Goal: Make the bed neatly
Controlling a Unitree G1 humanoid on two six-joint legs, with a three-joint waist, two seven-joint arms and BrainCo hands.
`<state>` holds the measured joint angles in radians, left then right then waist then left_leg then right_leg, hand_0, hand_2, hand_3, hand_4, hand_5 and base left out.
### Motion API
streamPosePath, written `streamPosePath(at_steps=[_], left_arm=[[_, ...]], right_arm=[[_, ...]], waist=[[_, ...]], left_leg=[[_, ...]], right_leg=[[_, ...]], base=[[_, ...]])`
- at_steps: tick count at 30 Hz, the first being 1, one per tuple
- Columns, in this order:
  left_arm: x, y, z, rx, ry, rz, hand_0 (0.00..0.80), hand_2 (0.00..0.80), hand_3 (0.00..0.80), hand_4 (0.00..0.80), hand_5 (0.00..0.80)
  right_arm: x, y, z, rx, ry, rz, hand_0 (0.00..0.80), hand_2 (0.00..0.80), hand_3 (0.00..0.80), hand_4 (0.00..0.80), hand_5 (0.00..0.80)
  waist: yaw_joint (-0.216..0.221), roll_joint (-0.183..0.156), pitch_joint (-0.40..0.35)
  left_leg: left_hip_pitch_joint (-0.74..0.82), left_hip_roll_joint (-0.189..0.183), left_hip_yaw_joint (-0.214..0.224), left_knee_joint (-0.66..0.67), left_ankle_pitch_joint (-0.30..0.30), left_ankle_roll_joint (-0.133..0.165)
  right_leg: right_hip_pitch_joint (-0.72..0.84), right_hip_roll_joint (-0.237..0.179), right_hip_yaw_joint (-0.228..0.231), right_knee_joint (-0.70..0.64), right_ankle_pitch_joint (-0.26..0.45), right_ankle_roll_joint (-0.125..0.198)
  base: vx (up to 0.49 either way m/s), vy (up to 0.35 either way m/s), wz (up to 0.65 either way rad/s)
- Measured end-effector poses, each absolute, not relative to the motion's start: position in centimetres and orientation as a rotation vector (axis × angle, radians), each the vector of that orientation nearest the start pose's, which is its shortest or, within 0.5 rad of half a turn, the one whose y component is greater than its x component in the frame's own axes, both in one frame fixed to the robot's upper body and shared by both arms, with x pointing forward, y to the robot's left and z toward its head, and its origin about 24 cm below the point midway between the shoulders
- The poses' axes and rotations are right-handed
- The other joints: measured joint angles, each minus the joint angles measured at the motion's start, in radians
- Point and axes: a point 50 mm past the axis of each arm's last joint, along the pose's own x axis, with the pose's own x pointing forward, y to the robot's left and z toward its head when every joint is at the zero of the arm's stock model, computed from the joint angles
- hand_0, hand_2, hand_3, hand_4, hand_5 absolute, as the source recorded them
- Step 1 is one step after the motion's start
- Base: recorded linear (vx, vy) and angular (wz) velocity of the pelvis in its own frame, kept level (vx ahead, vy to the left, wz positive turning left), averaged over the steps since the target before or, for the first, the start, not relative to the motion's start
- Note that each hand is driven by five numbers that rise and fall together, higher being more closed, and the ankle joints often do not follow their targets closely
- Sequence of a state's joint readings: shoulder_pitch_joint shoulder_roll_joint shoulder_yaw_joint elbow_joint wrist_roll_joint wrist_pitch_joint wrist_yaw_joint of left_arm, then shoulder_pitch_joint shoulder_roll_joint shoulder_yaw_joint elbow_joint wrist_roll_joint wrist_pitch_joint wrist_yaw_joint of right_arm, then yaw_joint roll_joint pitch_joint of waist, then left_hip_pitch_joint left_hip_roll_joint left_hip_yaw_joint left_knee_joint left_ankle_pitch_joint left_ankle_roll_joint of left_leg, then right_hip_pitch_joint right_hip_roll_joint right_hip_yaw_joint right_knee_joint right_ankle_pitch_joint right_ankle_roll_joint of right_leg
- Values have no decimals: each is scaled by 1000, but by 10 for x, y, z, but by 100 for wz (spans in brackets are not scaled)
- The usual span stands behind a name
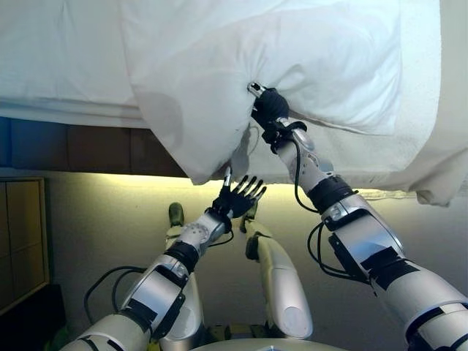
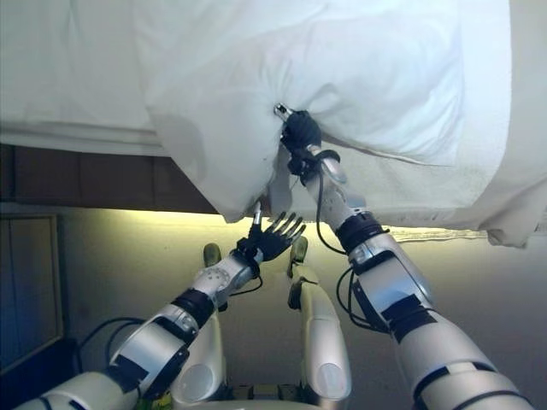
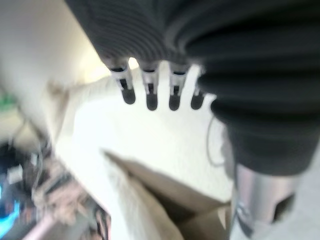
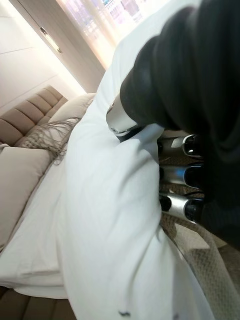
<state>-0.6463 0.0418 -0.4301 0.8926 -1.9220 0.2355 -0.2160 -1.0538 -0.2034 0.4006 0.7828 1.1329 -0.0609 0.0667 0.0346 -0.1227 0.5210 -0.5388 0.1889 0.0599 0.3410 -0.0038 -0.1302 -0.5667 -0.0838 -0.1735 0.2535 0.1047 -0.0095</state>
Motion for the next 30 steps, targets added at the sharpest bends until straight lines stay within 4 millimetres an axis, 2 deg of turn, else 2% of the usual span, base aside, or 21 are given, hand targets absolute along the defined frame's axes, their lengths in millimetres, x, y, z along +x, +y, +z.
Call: streamPosePath(at_steps=[5,9,13,18,23,30], left_arm=[[332,28,42,-1624,439,-447,0,0,0,0,0],[340,21,68,-1672,270,-517,0,0,0,0,0],[347,27,89,-1722,93,-531,0,0,0,0,0],[348,28,97,-1755,-44,-512,0,0,0,0,0],[349,33,110,-1784,-181,-509,0,0,0,0,0],[351,41,114,-1810,-273,-446,0,0,0,0,0]], right_arm=[[387,-44,194,643,-106,542,800,800,800,800,800],[379,-37,188,681,-98,572,800,800,800,800,800],[368,-32,188,725,-111,617,800,800,800,800,800],[360,-32,182,748,-117,640,800,800,800,800,800],[356,-31,186,754,-138,671,800,800,800,800,800],[353,-32,183,764,-146,687,800,800,800,800,800]], waist=[[-26,-30,0],[-32,-33,-1],[-49,-34,-1],[-49,-34,-1],[-49,-34,-1],[-47,-36,-1]], left_leg=[[0,0,-2,-1,-1,-1],[-13,-2,-2,0,-4,3],[-20,-5,-1,-3,-3,1],[-15,-8,-3,-9,-1,-1],[-11,-12,-8,-14,0,-2],[-11,-16,-26,-23,5,-8]], right_leg=[[-1,2,0,1,-5,1],[-15,1,2,4,-5,2],[-31,-3,5,16,-9,2],[-32,-8,2,32,-21,0],[-34,-14,-2,50,-35,1],[-35,-24,-27,76,-58,0]], base=[[39,-14,1],[38,27,-1],[35,37,-1],[22,15,3],[17,6,4],[6,-4,10]])
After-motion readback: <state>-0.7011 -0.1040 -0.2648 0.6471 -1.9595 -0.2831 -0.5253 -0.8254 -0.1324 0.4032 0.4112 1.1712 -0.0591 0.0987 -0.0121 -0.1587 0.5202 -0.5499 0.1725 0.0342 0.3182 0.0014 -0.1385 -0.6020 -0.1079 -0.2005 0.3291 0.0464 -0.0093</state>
